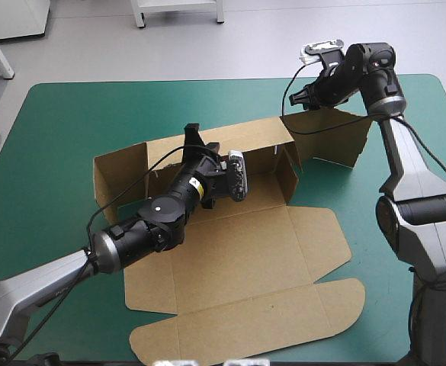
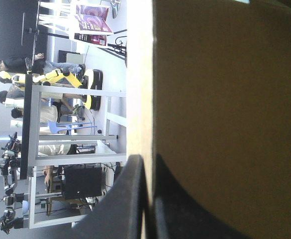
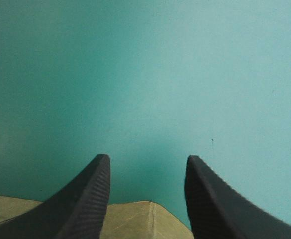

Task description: Fold the box

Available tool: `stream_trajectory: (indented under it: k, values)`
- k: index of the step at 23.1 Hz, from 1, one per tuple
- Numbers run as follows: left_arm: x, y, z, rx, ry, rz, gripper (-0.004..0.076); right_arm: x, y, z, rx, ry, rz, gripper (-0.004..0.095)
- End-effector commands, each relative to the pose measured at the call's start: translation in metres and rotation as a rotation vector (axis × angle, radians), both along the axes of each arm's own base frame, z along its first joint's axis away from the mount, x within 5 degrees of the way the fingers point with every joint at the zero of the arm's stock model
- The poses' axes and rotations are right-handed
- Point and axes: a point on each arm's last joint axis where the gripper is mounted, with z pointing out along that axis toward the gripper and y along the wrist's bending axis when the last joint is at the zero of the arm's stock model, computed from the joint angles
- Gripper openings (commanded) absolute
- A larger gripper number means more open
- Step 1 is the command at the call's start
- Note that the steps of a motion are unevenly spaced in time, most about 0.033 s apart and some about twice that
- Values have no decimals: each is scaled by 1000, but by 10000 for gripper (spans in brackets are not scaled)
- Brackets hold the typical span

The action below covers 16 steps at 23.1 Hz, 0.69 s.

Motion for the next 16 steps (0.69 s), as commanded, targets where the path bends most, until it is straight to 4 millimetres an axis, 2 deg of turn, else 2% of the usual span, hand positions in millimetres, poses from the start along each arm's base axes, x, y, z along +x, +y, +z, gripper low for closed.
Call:
stream_trajectory:
  k: [1, 6, 11, 16]
  values:
    - [-5, -1, 16, -60, -23, -21, -8, -18, -4, 33, 5, -67, 7, 437]
    - [-5, -1, 16, -60, -23, -21, -8, -21, -2, 34, 33, -59, 13, 437]
    - [-5, 0, 16, -59, -23, -17, -8, -37, -5, 45, 33, -53, 14, 437]
    - [-5, 0, 16, -59, -23, -17, -8, -49, -7, 26, 6, 39, 29, 437]
